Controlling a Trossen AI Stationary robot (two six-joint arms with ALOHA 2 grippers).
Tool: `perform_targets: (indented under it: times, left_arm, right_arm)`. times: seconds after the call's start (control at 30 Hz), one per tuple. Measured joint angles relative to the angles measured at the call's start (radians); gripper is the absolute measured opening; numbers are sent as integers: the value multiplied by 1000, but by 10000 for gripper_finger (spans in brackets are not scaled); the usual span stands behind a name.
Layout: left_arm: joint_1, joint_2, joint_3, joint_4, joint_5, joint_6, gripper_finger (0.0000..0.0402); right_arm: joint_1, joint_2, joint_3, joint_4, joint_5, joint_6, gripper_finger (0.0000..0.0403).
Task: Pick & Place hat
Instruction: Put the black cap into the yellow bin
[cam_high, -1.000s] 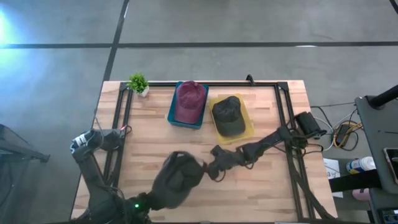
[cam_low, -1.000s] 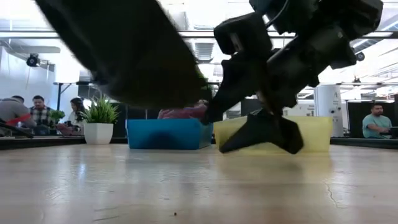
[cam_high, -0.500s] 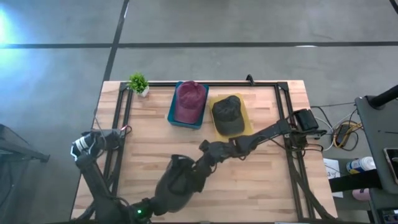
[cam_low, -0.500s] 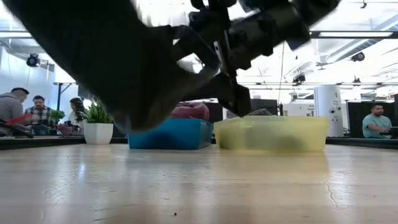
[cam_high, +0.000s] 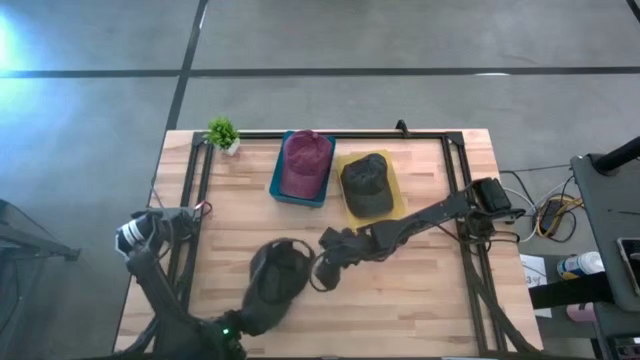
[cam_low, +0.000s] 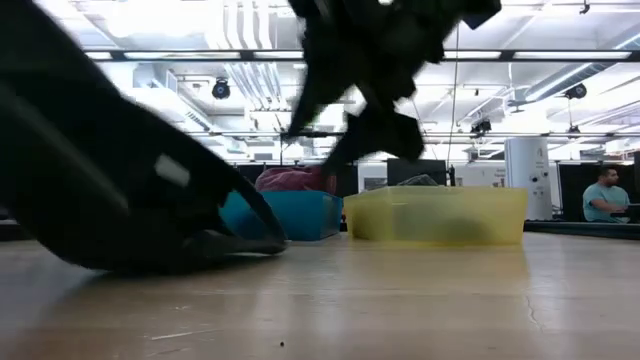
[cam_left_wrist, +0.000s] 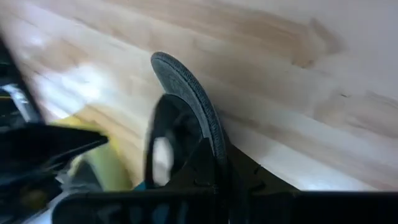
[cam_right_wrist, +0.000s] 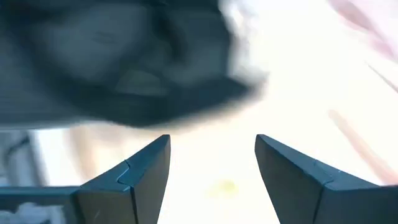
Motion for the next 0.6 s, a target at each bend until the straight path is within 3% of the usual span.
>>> perform_targets:
  times: [0.1, 0.2, 0.27, 0.37, 0.6]
  left_arm:
    - [-8, -6, 117, -60, -97, 0, 10]
    - [1, -13, 225, -60, -292, 3, 7]
    - [11, -14, 271, -62, -351, 8, 6]
    - [13, -14, 294, -81, -354, 23, 6]
    - [-15, -11, 259, -114, -187, 8, 7]
  right_arm:
    - [-17, -1, -8, -99, -28, 34, 231]
    - [-26, 29, -55, -51, -111, 76, 231]
    - [-26, 63, -78, 26, -133, 87, 230]
    - [-24, 77, -82, 54, -134, 108, 230]
    - [-28, -70, -61, -174, 27, 4, 231]
